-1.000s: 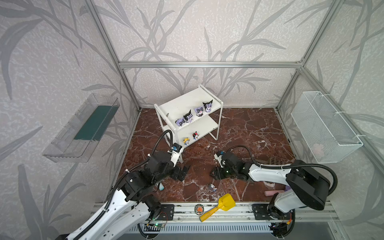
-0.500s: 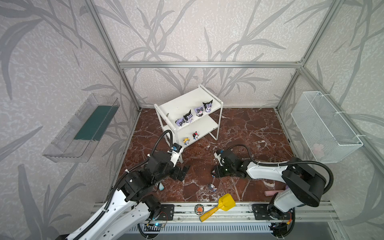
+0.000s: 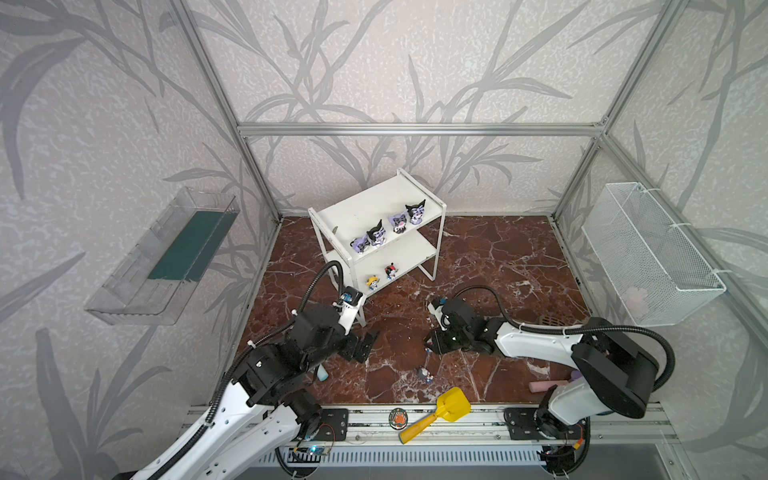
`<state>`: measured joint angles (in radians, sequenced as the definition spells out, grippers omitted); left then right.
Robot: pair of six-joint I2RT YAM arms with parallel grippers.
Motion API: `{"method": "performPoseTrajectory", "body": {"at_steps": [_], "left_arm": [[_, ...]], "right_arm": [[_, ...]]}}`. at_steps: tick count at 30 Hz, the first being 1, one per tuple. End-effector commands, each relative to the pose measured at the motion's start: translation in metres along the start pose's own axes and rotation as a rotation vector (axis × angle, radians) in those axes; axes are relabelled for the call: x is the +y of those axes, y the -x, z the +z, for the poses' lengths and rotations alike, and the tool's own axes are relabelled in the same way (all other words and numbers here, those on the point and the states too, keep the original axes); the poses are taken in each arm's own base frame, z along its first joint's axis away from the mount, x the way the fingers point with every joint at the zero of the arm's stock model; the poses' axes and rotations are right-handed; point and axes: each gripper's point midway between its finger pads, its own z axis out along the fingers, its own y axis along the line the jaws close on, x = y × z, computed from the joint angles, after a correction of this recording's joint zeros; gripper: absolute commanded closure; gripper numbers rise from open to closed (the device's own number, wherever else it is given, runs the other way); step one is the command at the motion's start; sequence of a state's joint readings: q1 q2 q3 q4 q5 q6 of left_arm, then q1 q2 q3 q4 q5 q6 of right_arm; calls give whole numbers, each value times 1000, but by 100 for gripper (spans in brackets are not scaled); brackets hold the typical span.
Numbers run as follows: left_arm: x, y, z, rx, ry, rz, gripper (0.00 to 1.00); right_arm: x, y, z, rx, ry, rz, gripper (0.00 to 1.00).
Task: Place and organize the plastic toys onto the shelf
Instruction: 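Lift and carry the pink Doraemon with the right gripper onto the lower shelf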
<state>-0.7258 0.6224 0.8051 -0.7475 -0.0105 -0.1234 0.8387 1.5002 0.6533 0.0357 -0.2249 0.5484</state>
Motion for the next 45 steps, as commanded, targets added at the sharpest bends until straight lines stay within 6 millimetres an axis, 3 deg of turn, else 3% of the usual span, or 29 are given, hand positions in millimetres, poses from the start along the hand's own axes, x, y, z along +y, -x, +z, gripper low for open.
{"method": "performPoseTrajectory", "body": {"at_steps": [1,5,20,25,36,45], "left_arm": [[2,3,0,-14,10,19,1],[1,2,0,-12,8,22,1],[-2,1,5,7,-9,27,1],[-3,7,6,-9,-12,19,1],[3,42,-12,-250,18,13,1],[0,40,-5,-253,13,63,1]], "right_arm": [[7,14,-14,-60,-3,-91,68],[18,33,-27,-134,10,-175,69],[92,136,-95,-647,146,-656,72],[99,167,-111,-751,161,-699,73],[101,208,-111,-923,217,-753,74],[91,224,-93,-956,203,-754,74]]}}
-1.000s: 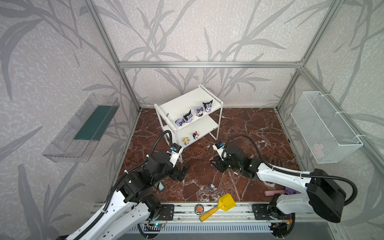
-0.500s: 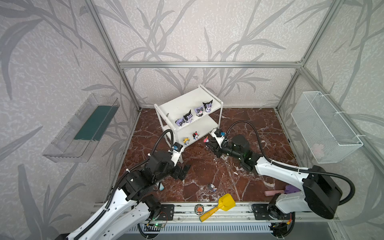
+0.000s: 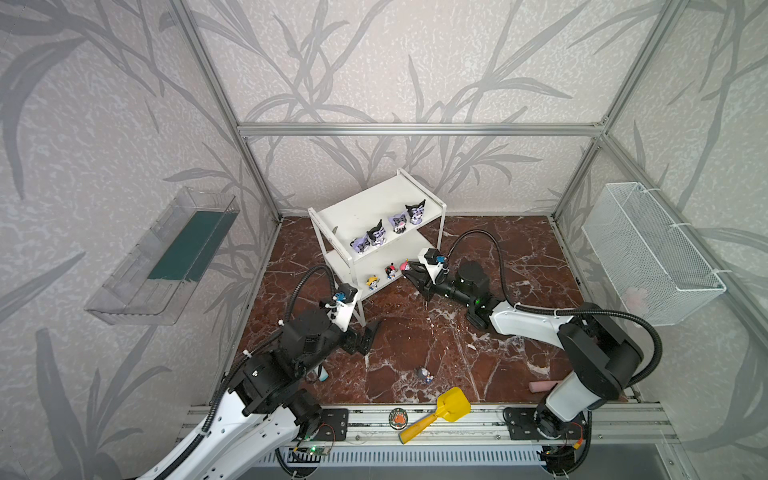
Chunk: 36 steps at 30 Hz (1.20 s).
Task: Place and organize the plastic toys onto the shelf
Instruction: 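Lift and carry the pink Doraemon with the right gripper onto the lower shelf, then lower the pink Doraemon beside the red Doraemon and open the right gripper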
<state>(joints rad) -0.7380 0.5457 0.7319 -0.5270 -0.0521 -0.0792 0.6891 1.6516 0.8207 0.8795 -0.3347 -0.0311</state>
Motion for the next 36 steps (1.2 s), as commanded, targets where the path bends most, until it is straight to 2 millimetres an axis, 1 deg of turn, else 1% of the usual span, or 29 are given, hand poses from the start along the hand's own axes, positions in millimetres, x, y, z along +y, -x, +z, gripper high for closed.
{"method": "performPoseTrajectory", "body": {"at_steps": [1,4,5,6,11,18,24,36], "left_arm": [[-1,6,1,-35,-3,44,1],[0,9,-1,-58,1,64,1],[0,10,-1,-63,5,68,1],[1,10,-1,-66,8,72,1],[0,8,4,-50,7,87,1],[1,6,6,-48,11,90,1],[1,4,8,-38,15,89,1],[1,3,12,-25,15,86,1]], "right_arm": [[-7,29,4,-111,-8,-52,74],[-12,26,7,-118,-15,-57,74],[-13,28,7,-128,-17,-59,74],[-15,18,11,-113,-18,-55,74],[-23,11,15,-114,-24,-62,74],[-26,4,20,-122,-34,-112,74],[-30,-9,23,-130,-54,-161,73],[-41,-14,20,-171,-96,-194,71]]}}
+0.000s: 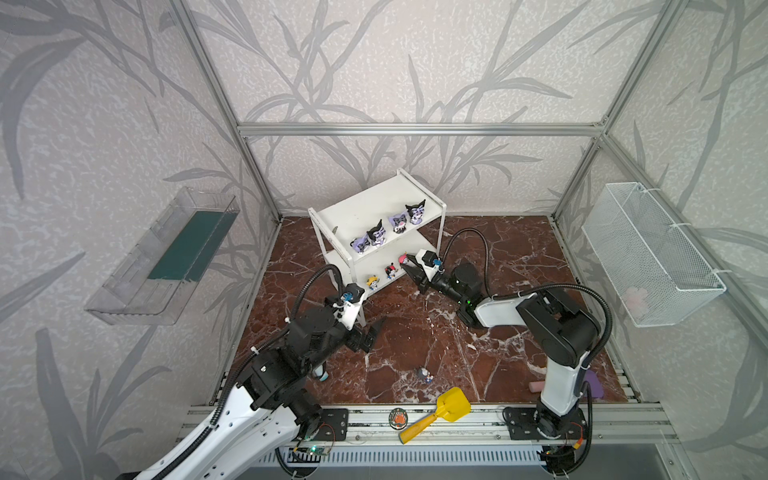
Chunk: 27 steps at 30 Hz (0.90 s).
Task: Place and organize the plastic toys onto the shelf
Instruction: 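Lower the pink Doraemon beside the red Doraemon and open the right gripper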
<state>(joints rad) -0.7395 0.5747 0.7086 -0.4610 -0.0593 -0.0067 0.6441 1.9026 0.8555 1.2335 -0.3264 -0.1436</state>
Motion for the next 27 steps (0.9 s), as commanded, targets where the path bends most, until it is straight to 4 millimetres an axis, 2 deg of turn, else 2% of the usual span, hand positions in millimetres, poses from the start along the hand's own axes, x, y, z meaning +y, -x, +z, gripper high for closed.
{"method": "performPoseTrajectory", "body": {"at_steps": [1,9,18,27], "left_arm": [[1,1,1,-12,9,14,1],[2,1,2,-12,8,9,1],[2,2,1,-16,7,4,1],[1,4,1,-21,1,1,1]], "right_arm": [[-11,6,-1,-45,-36,-35,71],[-9,2,-5,-51,-20,-53,65],[-7,6,-7,-61,-13,-50,59],[-9,26,-16,-82,-30,-72,52]]}}
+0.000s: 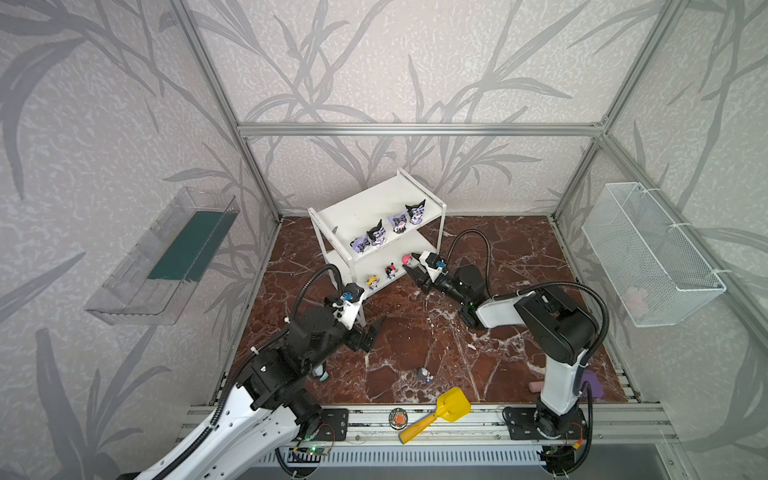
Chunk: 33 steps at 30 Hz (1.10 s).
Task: Place and organize the plastic toys onto the shelf
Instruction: 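Lower the pink Doraemon beside the red Doraemon and open the right gripper, then move the right gripper down over the grey-hooded Doraemon near the scoop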
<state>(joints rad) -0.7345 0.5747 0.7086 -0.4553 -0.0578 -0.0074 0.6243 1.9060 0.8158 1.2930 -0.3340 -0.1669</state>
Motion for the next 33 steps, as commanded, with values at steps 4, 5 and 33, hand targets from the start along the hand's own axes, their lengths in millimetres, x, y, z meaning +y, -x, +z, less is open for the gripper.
{"method": "performPoseTrajectory", "body": {"at_steps": [4,5,33], "left_arm": [[-1,3,0,-17,-5,2,1],[0,3,0,-17,-5,4,1],[-1,-4,-7,-2,-13,-3,1]], "right_arm": [[-5,43,-22,-74,-38,-44,42],[-5,47,-29,-69,-46,-42,40],[188,-45,-241,1086,302,483,37]]}}
